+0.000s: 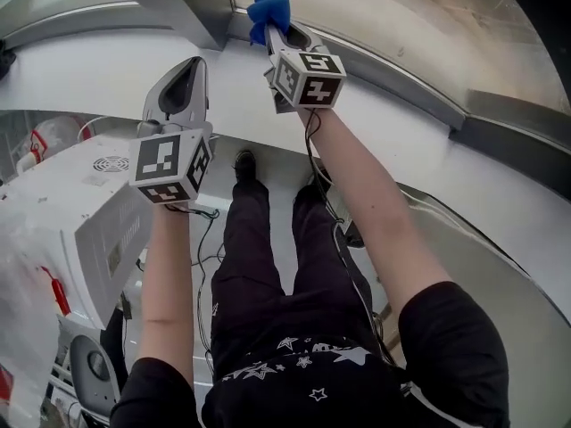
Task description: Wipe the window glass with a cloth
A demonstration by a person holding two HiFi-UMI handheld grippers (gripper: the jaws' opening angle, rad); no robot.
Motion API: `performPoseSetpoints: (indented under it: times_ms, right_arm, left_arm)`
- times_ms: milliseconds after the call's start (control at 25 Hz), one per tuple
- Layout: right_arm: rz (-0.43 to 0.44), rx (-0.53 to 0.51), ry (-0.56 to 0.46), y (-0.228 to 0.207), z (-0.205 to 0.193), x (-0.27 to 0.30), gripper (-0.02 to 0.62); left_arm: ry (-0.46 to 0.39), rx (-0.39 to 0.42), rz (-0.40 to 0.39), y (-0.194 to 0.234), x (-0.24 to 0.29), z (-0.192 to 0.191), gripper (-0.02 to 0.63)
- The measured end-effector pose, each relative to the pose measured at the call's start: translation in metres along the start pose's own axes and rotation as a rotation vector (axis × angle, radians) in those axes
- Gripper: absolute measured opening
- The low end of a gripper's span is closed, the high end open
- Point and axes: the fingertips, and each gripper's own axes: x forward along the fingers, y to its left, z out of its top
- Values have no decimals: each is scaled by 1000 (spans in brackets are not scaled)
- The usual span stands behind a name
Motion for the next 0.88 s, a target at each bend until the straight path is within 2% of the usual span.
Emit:
performPoseSetpoints:
  times_ms: [160, 400, 600, 880]
  right_arm:
    - [-9, -31, -10, 15, -6, 34, 75]
    - [-53, -14, -26, 12, -9, 58, 75]
    - [-19, 4, 37, 15, -18, 76, 75]
    - [-36, -30, 35, 0, -23, 74, 74]
  left_arm:
    - [-3, -30, 9, 22, 0, -1, 9]
    - [30, -18, -23, 34, 3, -7, 9]
    - [49, -7, -31, 36, 8, -10, 9]
    - [63, 10, -32, 28, 21, -15, 9]
